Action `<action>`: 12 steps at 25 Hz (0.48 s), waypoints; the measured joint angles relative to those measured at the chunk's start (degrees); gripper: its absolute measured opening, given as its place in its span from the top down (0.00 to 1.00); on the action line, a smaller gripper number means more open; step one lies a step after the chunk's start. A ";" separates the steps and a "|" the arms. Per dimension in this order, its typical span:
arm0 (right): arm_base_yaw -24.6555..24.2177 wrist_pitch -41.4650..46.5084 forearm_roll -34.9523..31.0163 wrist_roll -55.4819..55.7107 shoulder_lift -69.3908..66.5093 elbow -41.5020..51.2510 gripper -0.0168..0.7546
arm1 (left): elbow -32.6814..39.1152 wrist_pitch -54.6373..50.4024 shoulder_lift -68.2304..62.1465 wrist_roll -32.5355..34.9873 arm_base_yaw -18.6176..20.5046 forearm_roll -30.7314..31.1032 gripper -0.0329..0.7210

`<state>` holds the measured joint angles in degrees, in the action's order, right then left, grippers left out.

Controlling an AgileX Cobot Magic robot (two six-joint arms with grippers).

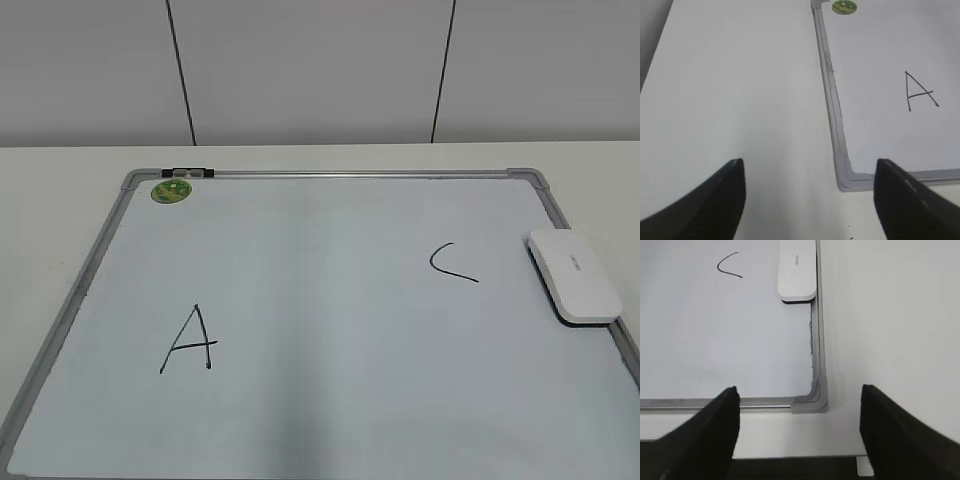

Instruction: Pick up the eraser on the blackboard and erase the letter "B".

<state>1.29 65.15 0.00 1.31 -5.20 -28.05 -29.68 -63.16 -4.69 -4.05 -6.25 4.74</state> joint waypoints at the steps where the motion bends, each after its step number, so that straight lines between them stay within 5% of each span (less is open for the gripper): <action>1: -0.45 0.00 0.00 0.00 0.67 0.00 0.26 | 0.00 0.00 0.43 0.00 0.62 0.00 0.18; 12: -0.80 0.11 0.00 0.00 6.12 0.00 0.26 | 0.00 -0.12 4.10 -0.02 3.21 -0.02 0.18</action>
<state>0.49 65.27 0.00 1.31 0.92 -28.05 -29.68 -63.28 -0.59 -4.08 -3.03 4.71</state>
